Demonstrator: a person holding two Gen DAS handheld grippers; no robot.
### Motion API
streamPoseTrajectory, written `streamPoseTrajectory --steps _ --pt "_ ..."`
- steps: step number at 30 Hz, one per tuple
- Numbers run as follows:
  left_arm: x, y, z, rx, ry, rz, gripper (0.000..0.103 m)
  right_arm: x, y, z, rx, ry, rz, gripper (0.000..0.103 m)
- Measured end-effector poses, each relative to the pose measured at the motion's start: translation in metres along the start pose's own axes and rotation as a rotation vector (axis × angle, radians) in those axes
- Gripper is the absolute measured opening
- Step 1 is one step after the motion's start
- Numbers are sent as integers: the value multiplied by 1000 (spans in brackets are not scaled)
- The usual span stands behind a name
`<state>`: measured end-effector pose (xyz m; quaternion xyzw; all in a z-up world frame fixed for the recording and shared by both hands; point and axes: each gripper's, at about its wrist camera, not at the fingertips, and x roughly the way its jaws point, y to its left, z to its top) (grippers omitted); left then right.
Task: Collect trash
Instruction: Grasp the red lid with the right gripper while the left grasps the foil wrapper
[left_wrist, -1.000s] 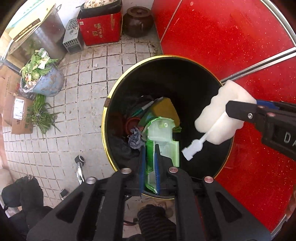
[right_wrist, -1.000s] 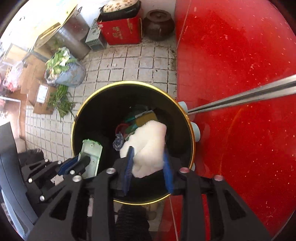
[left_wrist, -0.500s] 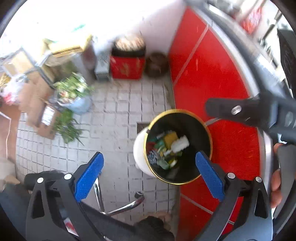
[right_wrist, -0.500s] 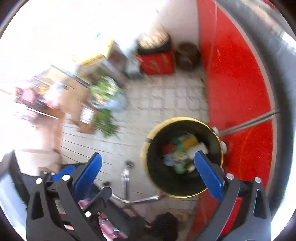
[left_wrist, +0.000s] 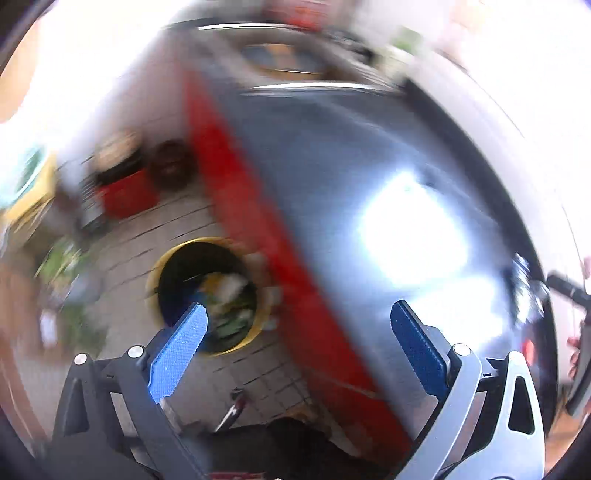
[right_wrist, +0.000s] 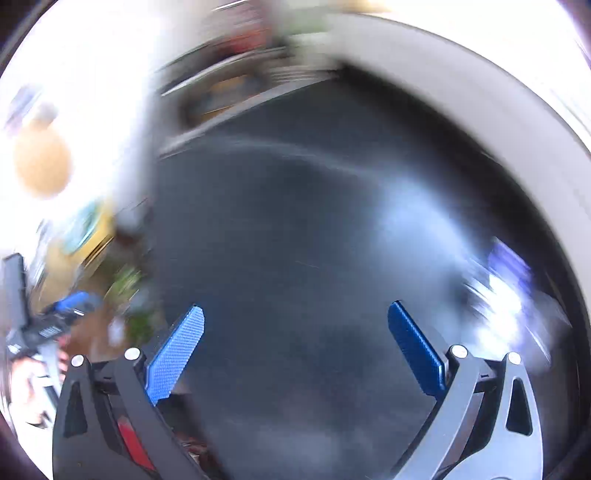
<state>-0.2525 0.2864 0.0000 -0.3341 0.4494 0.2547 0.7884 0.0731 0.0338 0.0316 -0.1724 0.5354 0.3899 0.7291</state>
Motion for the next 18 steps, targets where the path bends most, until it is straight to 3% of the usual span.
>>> streamPoseTrajectory --steps 5,7,10,13,18 --pt "37 -121 23 235 75 -121 97 -34 -138 -93 310 46 -239 97" --pt "55 -175 25 320 112 -163 97 -33 -167 -127 367 91 -258 97" --pt "76 -237 16 416 174 -203 97 -29 -183 -162 387 128 -268 97" --pt "96 -290 3 514 214 -198 97 -21 -189 -186 432 148 -274 97" --pt "117 -339 -7 594 236 -175 97 -22 -194 -223 476 154 -299 97"
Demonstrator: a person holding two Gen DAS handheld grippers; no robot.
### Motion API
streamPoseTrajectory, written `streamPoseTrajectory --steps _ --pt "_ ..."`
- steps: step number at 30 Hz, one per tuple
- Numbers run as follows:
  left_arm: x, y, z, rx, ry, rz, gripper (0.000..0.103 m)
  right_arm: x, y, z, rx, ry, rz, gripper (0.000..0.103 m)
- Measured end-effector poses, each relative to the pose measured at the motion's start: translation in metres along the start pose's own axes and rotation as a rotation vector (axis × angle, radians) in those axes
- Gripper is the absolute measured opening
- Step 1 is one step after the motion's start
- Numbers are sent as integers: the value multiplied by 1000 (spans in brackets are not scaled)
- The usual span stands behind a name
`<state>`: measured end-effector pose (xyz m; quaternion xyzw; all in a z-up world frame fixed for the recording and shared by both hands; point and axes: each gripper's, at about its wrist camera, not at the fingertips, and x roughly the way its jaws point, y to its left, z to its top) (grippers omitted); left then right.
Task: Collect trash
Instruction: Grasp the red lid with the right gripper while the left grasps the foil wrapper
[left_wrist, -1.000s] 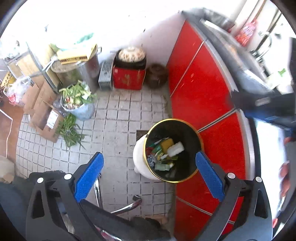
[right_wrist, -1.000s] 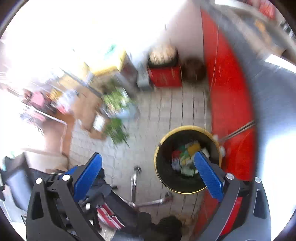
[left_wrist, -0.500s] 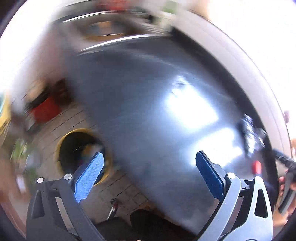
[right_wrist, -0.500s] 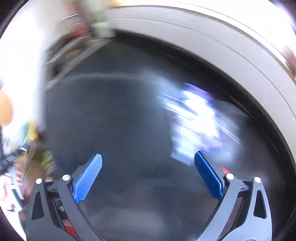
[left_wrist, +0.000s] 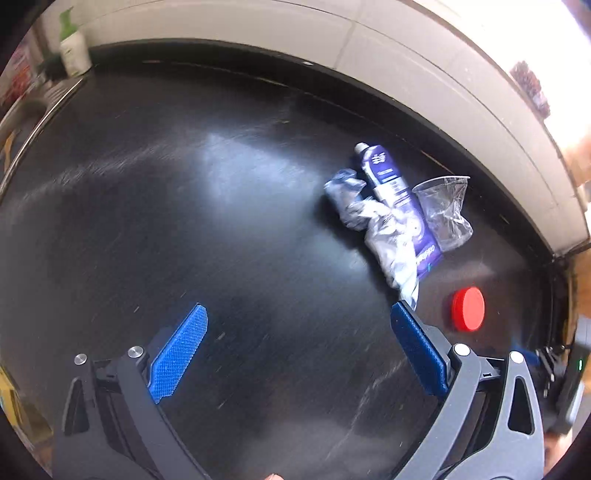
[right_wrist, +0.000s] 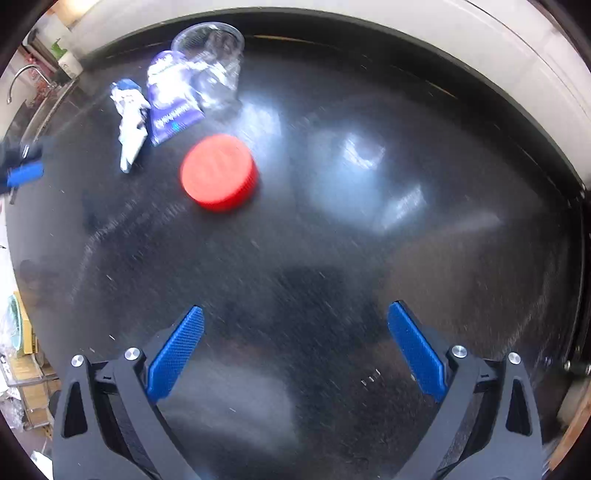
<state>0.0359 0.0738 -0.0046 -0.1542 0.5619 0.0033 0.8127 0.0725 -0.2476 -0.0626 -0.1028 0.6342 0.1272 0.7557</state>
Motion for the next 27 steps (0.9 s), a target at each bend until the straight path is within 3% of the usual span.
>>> streamPoseTrajectory --steps 7,11,19,27 --pt "15 -38 19 50 24 -36 97 8 -20 -48 4 16 -39 97" --pt "34 -54 35 79 26 2 97 11 -25 -57 14 -13 -40 98" --pt "73 -39 43 77 110 56 97 13 1 -17 -20 -50 -33 98" --pt "72 -16 52 51 103 66 97 16 30 18 -84 -84 -18 98"
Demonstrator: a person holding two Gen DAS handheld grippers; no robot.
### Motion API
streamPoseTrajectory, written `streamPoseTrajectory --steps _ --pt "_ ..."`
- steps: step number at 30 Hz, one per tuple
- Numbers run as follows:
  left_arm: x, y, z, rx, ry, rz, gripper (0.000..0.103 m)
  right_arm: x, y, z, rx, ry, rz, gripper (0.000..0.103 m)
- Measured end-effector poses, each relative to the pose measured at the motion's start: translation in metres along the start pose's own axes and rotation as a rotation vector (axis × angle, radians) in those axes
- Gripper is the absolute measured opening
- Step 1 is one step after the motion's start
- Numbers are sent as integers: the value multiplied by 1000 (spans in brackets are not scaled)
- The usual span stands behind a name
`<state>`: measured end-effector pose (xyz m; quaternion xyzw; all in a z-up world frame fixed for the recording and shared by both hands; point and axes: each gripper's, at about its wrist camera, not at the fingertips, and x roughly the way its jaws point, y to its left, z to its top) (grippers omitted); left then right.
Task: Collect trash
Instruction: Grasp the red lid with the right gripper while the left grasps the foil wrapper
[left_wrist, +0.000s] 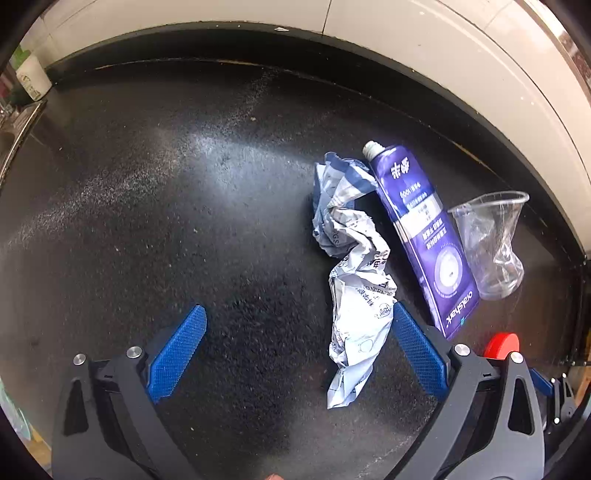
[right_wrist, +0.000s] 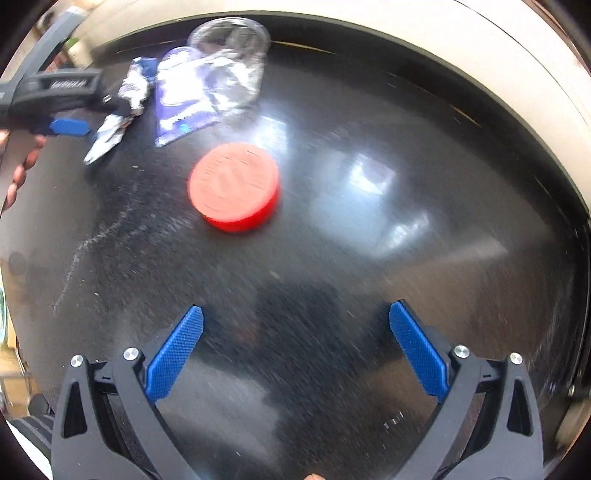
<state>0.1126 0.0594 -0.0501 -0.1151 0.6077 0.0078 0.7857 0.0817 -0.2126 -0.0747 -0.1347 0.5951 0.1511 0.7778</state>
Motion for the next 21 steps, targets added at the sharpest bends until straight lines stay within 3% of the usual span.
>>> streamPoseTrajectory --steps 5,9,11,15,16,17,18,19,21 --pt "9 -10 18 47 -7 27 97 4 18 29 -46 -15 14 98" --pt "20 -14 30 41 -31 135 98 6 20 48 -24 -49 9 98" --pt "20 -10 32 -5 -63 147 98 8 20 55 -20 -62 8 98" --pt "18 -7 32 12 -61 140 98 14 18 67 -49 -51 17 97" --pt "17 -5 32 26 -71 130 95 13 18 68 -55 -62 17 86" --pt "15 -3 31 37 -96 136 86 7 16 69 -53 -98 21 71" --pt "8 0 30 46 -137 138 54 1 17 73 -49 -112 15 49" --pt "2 3 31 59 -138 136 27 2 14 75 -28 -90 25 49" --pt "-1 10 34 33 -90 36 27 0 8 78 5 -86 63 49"
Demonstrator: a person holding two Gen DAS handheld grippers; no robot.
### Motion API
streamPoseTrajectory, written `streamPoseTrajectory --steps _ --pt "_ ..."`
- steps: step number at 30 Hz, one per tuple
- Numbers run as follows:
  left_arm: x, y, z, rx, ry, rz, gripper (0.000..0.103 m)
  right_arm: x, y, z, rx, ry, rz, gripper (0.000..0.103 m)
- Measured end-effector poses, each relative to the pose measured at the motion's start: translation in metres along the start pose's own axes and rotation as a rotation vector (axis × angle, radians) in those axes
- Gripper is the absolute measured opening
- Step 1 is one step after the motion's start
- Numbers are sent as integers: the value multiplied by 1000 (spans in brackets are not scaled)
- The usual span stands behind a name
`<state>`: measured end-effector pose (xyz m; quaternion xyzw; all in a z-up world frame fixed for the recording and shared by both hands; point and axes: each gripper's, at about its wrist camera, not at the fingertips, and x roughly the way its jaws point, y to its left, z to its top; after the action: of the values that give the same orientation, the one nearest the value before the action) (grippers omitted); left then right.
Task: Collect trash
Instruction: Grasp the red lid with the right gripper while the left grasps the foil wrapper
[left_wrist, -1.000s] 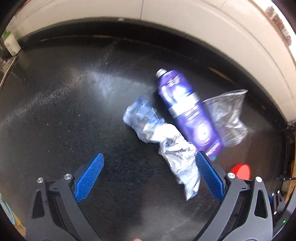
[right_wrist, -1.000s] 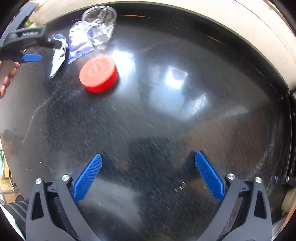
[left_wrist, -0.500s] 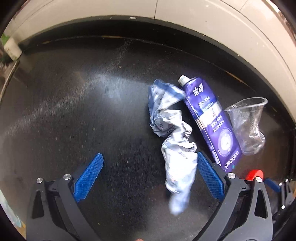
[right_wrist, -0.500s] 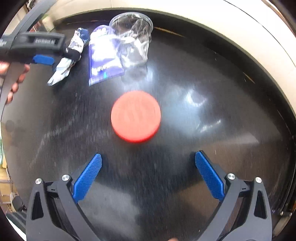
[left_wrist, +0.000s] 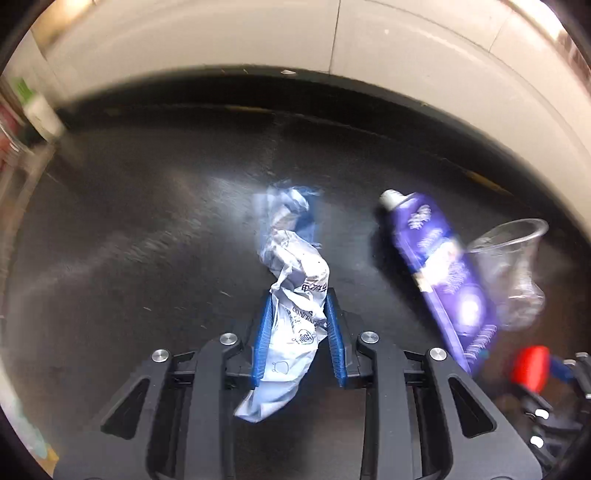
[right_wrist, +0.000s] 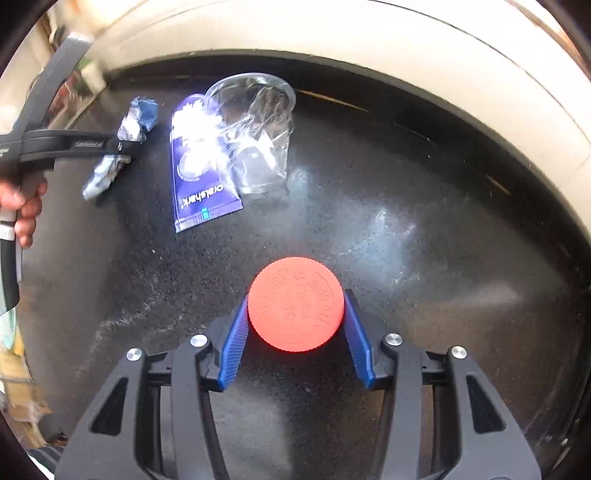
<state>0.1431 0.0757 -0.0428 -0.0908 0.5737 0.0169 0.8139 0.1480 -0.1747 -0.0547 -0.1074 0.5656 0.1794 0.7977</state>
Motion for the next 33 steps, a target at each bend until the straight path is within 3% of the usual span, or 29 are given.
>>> streamPoseTrajectory --steps 1,6,14,18,25,33 --pt "-2 4 0 -12 20 -30 27 -1 -1 1 5 3 3 49" --pt "-27 13 -12 -12 -4 -42 27 -4 -24 -4 90 -2 38 49" --pt "-79 53 -52 -111 -35 -32 27 -29 0 -18 60 -28 49 49" --pt "-105 93 -82 -159 -51 15 27 -39 24 -16 2 -47 72 49" --pt "-143 140 -143 -285 -82 83 27 -47 93 1 -150 -56 154 49" --pt "-173 202 -217 -445 -101 157 27 -57 221 17 -408 -46 262 49"
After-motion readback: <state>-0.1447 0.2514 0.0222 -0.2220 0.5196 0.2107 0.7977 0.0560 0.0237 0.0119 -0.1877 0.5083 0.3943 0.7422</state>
